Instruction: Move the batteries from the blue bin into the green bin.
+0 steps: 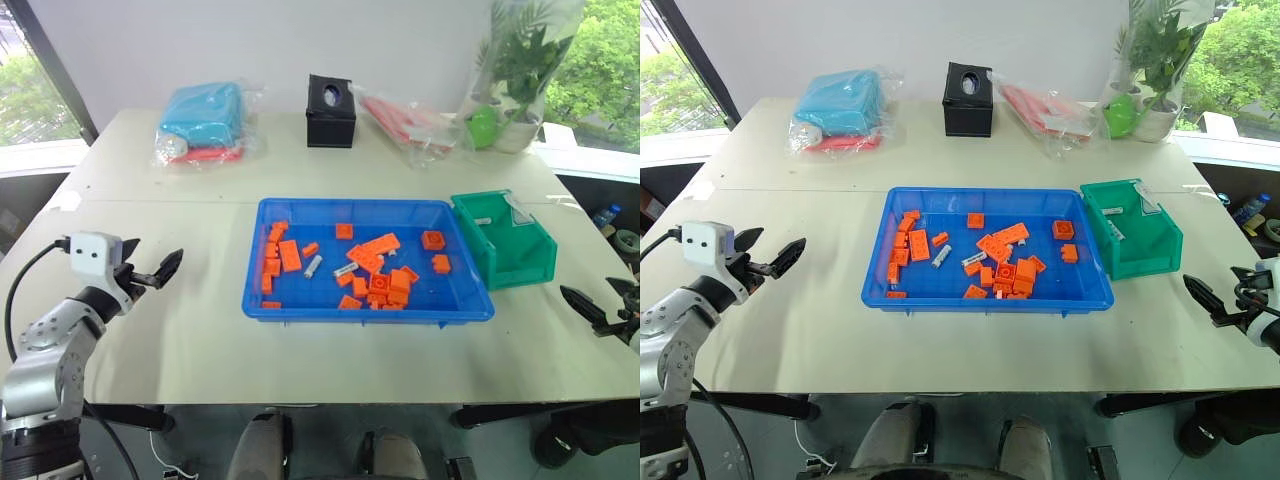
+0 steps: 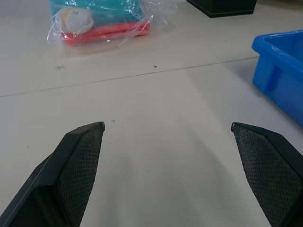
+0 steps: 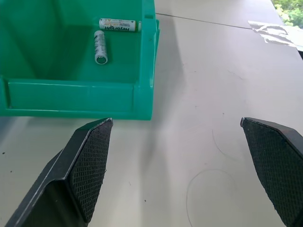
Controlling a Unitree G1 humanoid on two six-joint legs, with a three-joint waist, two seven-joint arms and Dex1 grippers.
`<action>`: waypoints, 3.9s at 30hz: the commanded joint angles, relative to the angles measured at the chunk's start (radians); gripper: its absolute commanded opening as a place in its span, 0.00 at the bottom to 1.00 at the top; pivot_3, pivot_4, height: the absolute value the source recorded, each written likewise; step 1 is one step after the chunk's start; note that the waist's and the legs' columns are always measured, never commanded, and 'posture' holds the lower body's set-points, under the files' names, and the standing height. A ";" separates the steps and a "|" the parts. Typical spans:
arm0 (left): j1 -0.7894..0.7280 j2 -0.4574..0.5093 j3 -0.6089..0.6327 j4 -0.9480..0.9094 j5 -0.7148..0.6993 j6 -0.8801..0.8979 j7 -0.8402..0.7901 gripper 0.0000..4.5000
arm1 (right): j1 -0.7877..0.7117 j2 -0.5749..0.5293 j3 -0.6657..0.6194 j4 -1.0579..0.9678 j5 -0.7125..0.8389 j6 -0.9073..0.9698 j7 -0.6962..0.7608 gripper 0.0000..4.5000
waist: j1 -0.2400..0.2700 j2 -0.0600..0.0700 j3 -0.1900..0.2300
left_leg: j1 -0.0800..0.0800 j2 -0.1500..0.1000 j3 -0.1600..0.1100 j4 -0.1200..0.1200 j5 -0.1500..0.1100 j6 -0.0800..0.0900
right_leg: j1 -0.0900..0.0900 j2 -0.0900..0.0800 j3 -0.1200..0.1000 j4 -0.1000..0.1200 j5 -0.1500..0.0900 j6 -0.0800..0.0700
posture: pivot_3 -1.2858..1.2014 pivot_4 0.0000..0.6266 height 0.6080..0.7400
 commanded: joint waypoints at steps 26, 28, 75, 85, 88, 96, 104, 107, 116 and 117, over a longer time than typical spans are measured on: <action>-0.047 0.055 -0.014 -0.159 -0.112 0.104 -0.080 1.00 | -0.221 -0.102 0.083 -0.147 0.048 0.134 0.055 0.99 | -0.003 0.001 0.000 | 0.001 0.000 0.000 0.000 0.000 0.000 | 0.000 0.001 0.000 0.000 0.002 -0.003 | 0.52 0.24 0.17; -0.055 0.092 -0.025 -0.186 -0.139 0.128 -0.131 1.00 | -0.317 -0.122 0.171 -0.199 0.062 0.182 0.107 0.99 | -0.007 0.002 0.002 | 0.001 0.001 0.000 0.000 0.000 0.000 | 0.000 0.002 0.000 0.000 0.002 -0.003 | 0.52 0.24 0.17; 0.002 0.309 -0.006 -0.371 -0.265 0.197 -0.348 1.00 | -0.921 0.640 0.988 0.098 -0.330 0.424 0.070 0.99 | -0.008 -0.004 0.002 | -0.001 0.019 0.015 0.000 0.008 -0.012 | -0.037 0.017 0.006 0.017 0.018 -0.024 | 0.52 0.24 0.17; -0.030 0.310 -0.027 -0.345 -0.258 0.187 -0.355 1.00 | -0.930 0.678 0.972 0.157 -0.346 0.401 0.038 0.99 | -0.008 -0.004 0.001 | -0.001 0.019 0.016 0.000 0.008 -0.013 | -0.038 0.017 0.006 0.017 0.020 -0.024 | 0.52 0.24 0.17; -0.036 0.308 -0.030 -0.342 -0.258 0.184 -0.355 1.00 | -0.925 0.680 0.968 0.163 -0.345 0.380 0.034 0.80 | -0.007 -0.004 0.001 | -0.001 0.019 0.016 0.000 0.008 -0.013 | -0.038 0.017 0.006 0.017 0.019 -0.024 | 0.52 0.24 0.17; -0.048 0.308 -0.038 -0.327 -0.257 0.180 -0.358 1.00 | -0.914 0.657 0.905 0.016 -0.301 0.451 0.029 0.50 | -0.009 -0.005 0.001 | -0.001 0.020 0.016 0.000 0.008 -0.013 | -0.038 0.017 0.006 0.018 0.020 -0.024 | 0.52 0.24 0.17; -0.049 0.290 -0.063 -0.318 -0.251 0.176 -0.358 1.00 | -0.936 0.353 0.511 -0.242 -0.186 0.698 -0.063 0.50 | 0.012 -0.005 0.001 | -0.002 0.022 0.016 0.001 0.008 -0.013 | -0.037 0.016 0.006 0.014 0.019 -0.025 | 0.52 0.24 0.17; -0.069 0.281 -0.082 -0.307 -0.246 0.175 -0.355 1.00 | -0.901 0.237 0.468 -0.214 -0.197 0.689 -0.082 0.50 | 0.020 -0.005 0.001 | -0.002 0.020 0.020 0.000 0.008 -0.013 | -0.035 0.016 0.006 0.008 0.019 -0.025 | 0.52 0.24 0.17; -0.155 0.242 -0.147 -0.272 -0.220 0.167 -0.344 1.00 | -0.796 0.115 0.434 -0.104 -0.208 0.617 -0.103 0.50 | -0.010 -0.002 0.003 | 0.000 0.031 0.026 -0.001 0.008 -0.012 | -0.036 0.018 0.001 0.003 0.034 -0.022 | 0.52 0.24 0.17; -0.161 0.240 -0.149 -0.270 -0.219 0.168 -0.343 1.00 | -0.795 0.114 0.437 -0.089 -0.216 0.608 -0.113 0.61 | -0.011 -0.003 0.003 | 0.000 0.031 0.025 -0.001 0.008 -0.012 | -0.036 0.018 0.001 0.003 0.035 -0.021 | 0.52 0.24 0.17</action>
